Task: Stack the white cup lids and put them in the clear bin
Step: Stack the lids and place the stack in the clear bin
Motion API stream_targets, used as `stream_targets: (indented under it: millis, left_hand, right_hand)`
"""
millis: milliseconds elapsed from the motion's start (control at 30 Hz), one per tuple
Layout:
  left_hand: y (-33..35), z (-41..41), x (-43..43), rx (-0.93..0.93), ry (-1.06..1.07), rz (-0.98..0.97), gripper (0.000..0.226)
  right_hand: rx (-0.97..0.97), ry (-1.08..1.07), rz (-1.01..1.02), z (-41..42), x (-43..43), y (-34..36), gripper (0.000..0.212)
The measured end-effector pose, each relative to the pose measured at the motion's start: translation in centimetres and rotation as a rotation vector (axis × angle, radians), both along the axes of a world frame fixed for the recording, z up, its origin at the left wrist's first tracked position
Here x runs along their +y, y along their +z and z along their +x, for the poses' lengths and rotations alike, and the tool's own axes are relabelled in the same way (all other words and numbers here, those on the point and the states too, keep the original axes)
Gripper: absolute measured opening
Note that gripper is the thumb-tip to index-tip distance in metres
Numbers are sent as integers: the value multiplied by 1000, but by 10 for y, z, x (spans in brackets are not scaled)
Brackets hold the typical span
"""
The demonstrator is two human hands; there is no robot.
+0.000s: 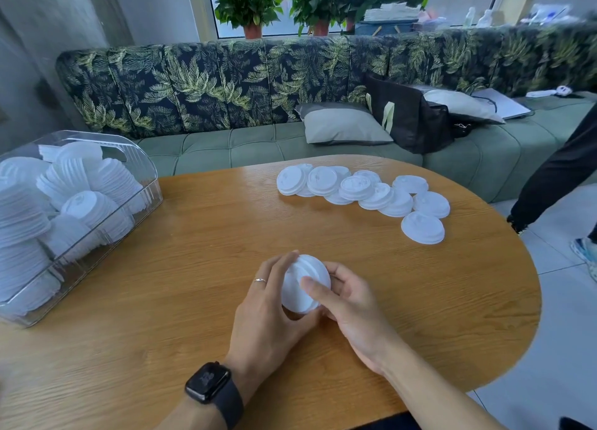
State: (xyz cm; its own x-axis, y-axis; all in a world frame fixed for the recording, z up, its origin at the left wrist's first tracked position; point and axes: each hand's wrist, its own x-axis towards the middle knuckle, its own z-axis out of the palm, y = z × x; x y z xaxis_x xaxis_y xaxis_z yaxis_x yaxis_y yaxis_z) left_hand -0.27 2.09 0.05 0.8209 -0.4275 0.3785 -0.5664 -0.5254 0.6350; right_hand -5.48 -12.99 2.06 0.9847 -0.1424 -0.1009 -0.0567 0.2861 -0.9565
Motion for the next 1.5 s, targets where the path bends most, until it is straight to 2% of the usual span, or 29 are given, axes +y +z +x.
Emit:
stream_targets:
  millis: [167, 233, 267, 367, 400, 633, 800, 1033, 1200, 1333, 1500]
  left_hand:
    - [3, 2, 1, -19, -2, 64, 84]
    - [3, 4, 3, -15, 23, 74, 85]
    - [2, 5, 3, -10, 26, 78, 87]
    - [0, 6, 3, 14, 10, 95, 87]
    - [1, 6, 2, 16, -2, 105, 86]
    - [1, 2, -22, 56, -114, 146, 90]
    - [0, -2, -48, 99, -110, 101, 91]
    - [-3, -3, -75, 116, -92, 52, 84]
    - [-3, -1, -83, 172, -55, 5, 85]
    - [-3, -2, -85, 195, -38, -16, 85]
    - [-1, -3, -83, 226, -24, -81, 85]
  right_hand:
    - [-5, -70, -95, 2, 0, 1, 39]
    - [8, -192, -146, 7, -7, -3, 46]
    - [11, -259, -184, 10, -13, -6, 43]
    - [-20, -424, -297, 18, -36, -13, 14]
    - [-25, -472, -352, 20, -44, -14, 13]
    - [-10, -631, -802, 26, -101, -24, 25]
    - [34, -770, -995, 29, -138, -27, 34]
    - [264, -759, -1084, 44, -178, -29, 72]
    - [350, -703, -1151, 52, -184, -30, 81]
    - [325, -694, -1154, 50, -183, -27, 75]
    - [190, -717, -952, 40, -173, -26, 84]
